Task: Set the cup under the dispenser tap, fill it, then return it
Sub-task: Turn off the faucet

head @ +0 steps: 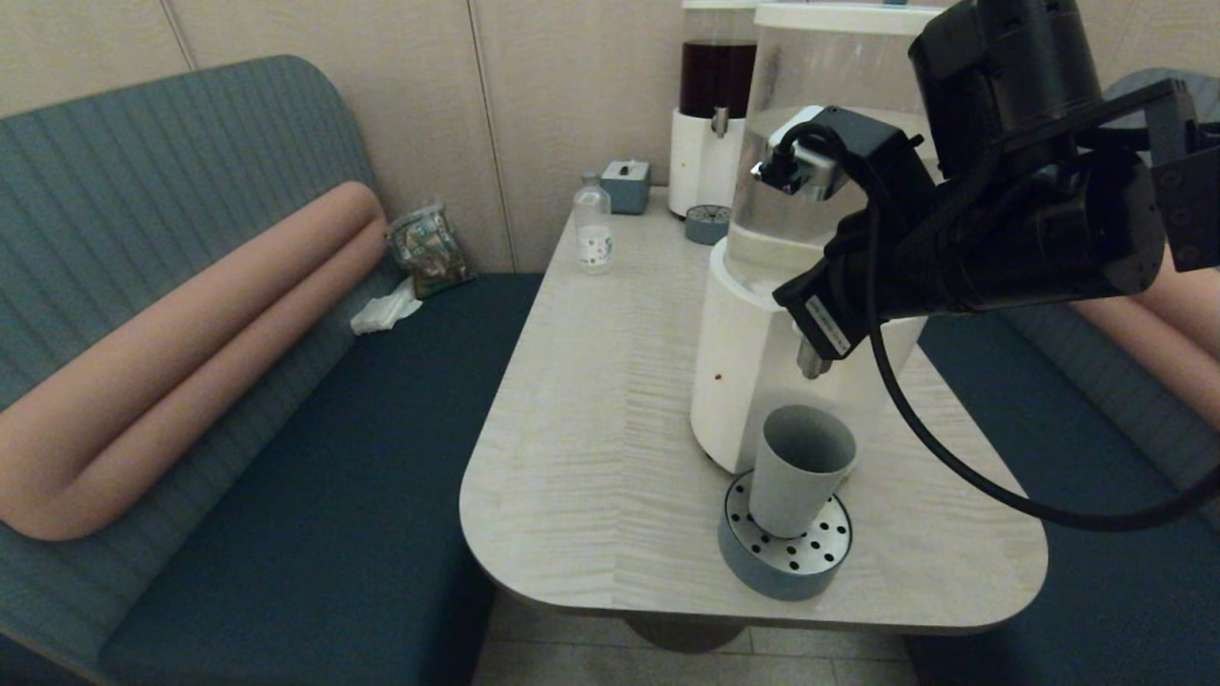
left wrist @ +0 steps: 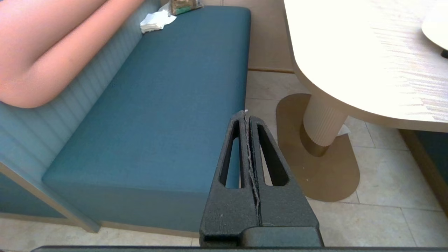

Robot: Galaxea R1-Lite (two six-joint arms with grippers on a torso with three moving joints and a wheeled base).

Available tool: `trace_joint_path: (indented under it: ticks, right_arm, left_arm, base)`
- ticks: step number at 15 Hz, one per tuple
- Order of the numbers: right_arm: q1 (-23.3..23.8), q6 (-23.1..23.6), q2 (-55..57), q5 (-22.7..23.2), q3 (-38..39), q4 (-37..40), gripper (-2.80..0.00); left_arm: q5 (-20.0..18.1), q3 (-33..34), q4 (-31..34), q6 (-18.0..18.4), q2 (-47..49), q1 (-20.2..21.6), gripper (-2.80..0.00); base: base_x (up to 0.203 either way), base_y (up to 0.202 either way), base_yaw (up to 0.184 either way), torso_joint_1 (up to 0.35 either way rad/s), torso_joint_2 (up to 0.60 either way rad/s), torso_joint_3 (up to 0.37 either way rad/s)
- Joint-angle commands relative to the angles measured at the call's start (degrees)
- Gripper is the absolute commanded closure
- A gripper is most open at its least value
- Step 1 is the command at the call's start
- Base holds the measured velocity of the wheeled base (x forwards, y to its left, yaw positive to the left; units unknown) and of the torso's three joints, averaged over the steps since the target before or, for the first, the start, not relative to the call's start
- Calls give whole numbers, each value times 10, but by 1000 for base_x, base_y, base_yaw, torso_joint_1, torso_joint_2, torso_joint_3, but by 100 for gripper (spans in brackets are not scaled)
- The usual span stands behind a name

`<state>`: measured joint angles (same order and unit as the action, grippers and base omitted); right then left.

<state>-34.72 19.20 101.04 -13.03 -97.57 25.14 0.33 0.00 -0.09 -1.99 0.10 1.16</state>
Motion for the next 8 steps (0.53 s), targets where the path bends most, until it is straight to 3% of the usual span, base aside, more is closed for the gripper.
trace_joint_path:
  ticks: [1, 8]
  right_arm:
    - [2, 1, -3, -2, 2, 2, 0]
    - [7, 0, -10, -2, 10, 2, 0]
  left_arm:
    - [0, 1, 0, 0, 1, 1, 0]
    - [0, 1, 0, 0, 1, 1, 0]
  base:
    - [0, 0, 0, 0, 0, 0]
    - [0, 0, 0, 0, 0, 0]
